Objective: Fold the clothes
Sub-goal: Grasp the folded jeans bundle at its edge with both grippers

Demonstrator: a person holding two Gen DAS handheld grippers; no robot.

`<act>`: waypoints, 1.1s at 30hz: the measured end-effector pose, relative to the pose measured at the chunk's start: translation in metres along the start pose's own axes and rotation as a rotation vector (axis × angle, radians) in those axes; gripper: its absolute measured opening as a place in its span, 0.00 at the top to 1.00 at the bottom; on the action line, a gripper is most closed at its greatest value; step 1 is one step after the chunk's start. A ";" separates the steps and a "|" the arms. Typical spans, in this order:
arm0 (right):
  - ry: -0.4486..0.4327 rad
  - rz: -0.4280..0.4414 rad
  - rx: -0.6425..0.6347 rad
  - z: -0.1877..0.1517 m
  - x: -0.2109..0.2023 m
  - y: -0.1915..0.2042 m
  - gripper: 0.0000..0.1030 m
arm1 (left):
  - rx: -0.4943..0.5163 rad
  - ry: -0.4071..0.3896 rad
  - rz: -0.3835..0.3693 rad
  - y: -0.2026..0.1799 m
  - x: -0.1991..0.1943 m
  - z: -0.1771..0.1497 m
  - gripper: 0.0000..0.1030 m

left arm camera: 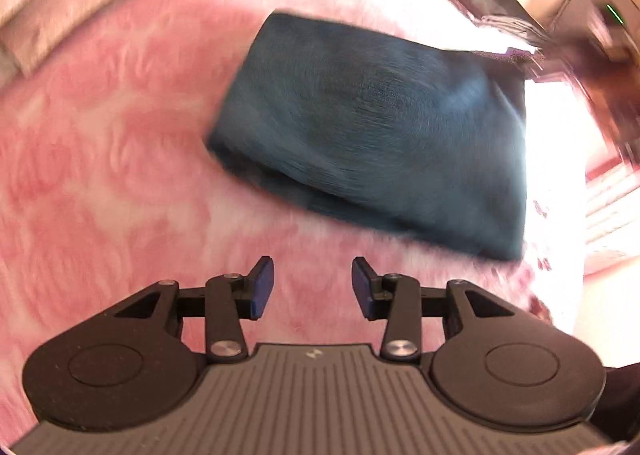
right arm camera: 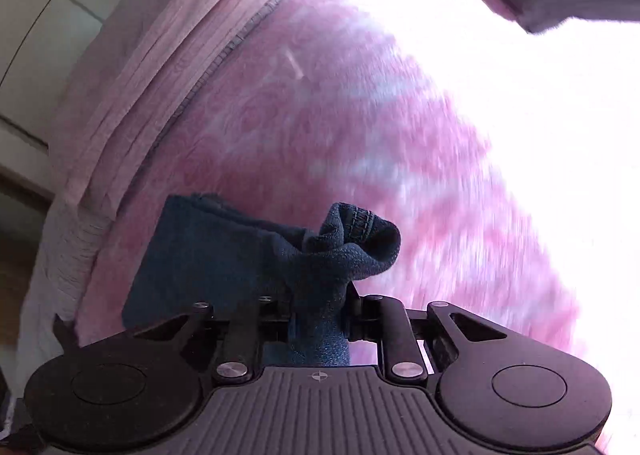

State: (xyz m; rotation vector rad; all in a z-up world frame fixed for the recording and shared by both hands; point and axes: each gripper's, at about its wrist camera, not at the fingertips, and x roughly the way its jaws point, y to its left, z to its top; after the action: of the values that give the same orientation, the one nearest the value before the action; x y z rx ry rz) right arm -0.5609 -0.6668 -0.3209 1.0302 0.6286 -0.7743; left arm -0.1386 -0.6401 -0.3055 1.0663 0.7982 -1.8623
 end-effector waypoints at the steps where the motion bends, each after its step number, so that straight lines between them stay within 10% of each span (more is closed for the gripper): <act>1: 0.008 -0.011 -0.063 0.024 0.011 -0.002 0.81 | 0.035 -0.021 0.025 -0.007 0.001 0.005 0.64; 7: 0.117 -0.134 -0.282 0.052 0.056 -0.007 0.65 | 0.382 -0.067 0.192 -0.048 0.021 0.031 0.62; 12: -0.030 -0.260 -0.300 0.001 0.010 0.005 0.52 | 0.620 -0.017 0.199 -0.048 0.054 0.046 0.62; 19: -0.033 -0.145 -0.538 -0.122 -0.027 0.065 0.50 | 0.720 0.065 0.096 -0.024 0.090 0.045 0.59; 24: 0.023 -0.226 -0.928 -0.203 -0.009 0.109 0.32 | 0.779 0.048 0.102 -0.022 0.081 0.035 0.56; 33: 0.074 -0.421 -1.339 -0.234 0.052 0.114 0.43 | 0.886 -0.035 0.172 -0.028 0.079 0.007 0.32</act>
State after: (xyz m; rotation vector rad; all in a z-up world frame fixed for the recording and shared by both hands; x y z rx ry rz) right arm -0.4620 -0.4321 -0.3940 -0.3182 1.1970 -0.4807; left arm -0.1898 -0.6602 -0.3696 1.5520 -0.1999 -2.1029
